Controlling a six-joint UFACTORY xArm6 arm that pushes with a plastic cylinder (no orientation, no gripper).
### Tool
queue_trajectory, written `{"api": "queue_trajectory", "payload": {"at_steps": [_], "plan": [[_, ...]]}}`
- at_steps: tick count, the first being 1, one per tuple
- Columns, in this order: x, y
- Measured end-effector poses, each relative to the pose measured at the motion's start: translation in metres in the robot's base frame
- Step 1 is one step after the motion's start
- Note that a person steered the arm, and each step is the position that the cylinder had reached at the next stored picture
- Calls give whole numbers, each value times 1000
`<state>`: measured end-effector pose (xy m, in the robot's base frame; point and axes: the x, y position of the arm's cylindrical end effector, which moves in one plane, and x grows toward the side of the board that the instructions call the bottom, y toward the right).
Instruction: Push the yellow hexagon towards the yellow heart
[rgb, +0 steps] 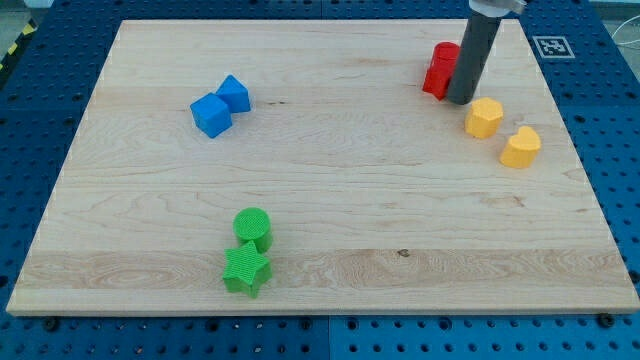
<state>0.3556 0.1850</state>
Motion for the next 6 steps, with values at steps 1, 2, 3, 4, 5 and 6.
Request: {"api": "queue_trajectory", "payload": {"at_steps": [1,2,3,4,5,6], "plan": [[3,28],[14,31],[17,15],[16,-10],[23,-8],[34,13]]}}
